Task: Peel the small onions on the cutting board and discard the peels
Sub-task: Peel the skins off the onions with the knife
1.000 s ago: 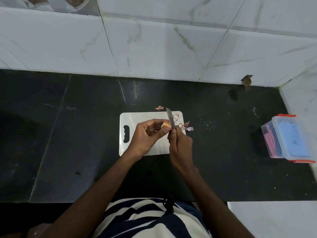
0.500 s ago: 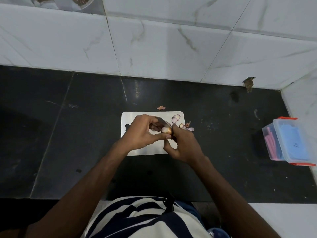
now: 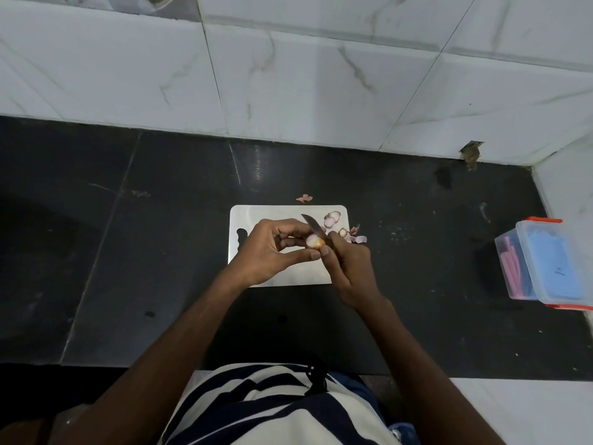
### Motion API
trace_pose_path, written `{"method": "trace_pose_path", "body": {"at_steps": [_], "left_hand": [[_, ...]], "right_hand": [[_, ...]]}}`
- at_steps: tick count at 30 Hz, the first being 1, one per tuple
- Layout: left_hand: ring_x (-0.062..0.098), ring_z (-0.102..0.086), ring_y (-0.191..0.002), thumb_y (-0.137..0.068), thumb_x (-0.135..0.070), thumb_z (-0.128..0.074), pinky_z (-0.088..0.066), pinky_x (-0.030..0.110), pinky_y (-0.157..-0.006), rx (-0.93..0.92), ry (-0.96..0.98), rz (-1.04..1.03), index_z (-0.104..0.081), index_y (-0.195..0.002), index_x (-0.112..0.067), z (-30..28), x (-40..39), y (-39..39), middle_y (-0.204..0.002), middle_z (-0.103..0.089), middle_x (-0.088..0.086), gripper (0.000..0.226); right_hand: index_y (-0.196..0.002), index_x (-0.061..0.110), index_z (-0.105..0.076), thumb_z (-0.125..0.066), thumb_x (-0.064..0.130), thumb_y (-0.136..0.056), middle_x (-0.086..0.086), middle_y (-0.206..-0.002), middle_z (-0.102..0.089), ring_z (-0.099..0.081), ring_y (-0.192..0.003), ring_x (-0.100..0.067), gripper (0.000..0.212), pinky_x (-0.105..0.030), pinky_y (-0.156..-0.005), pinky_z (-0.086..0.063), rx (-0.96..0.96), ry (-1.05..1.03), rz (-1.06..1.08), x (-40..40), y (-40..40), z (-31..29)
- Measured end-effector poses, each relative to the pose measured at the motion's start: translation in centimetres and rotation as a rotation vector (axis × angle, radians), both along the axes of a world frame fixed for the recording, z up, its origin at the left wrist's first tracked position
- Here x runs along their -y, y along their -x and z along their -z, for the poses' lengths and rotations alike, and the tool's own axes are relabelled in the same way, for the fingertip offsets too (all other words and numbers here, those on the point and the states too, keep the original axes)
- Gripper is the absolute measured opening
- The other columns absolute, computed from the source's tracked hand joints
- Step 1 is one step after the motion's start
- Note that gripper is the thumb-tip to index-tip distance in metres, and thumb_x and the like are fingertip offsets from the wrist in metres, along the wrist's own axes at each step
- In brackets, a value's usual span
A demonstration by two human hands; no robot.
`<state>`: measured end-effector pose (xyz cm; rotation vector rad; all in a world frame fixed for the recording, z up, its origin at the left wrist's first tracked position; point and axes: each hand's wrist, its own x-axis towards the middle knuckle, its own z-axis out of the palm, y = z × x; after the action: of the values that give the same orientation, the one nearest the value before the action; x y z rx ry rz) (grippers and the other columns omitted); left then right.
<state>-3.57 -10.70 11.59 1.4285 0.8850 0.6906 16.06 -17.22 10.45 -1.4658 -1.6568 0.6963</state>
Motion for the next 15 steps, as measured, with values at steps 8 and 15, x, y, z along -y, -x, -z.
{"method": "trace_pose_path", "body": {"at_steps": [8, 15], "left_hand": [[0.029, -0.076, -0.121, -0.090, -0.005, -0.087, -0.060, 0.039, -0.108, 0.030, -0.064, 0.081, -0.081, -0.118, -0.004, -0.72, -0.84, 0.46, -0.119, -0.080, 0.010, 0.028], [0.028, -0.078, -0.108, -0.090, -0.007, -0.088, -0.062, 0.037, -0.101, -0.006, -0.053, 0.054, -0.082, -0.113, -0.011, -0.56, -0.58, 0.53, -0.111, -0.081, 0.006, 0.024]], "right_hand": [[-0.084, 0.005, -0.066, -0.049, 0.038, -0.108, 0.016, -0.056, -0.038, -0.045, -0.054, -0.006, 0.045, -0.011, -0.063, -0.030, 0.105, -0.043, 0.006, -0.33, -0.50, -0.55], [-0.077, 0.007, -0.060, -0.051, 0.035, -0.108, 0.014, -0.057, -0.039, -0.041, -0.053, -0.003, 0.043, -0.013, -0.060, -0.028, 0.062, -0.036, 0.015, -0.23, -0.26, -0.19]]}}
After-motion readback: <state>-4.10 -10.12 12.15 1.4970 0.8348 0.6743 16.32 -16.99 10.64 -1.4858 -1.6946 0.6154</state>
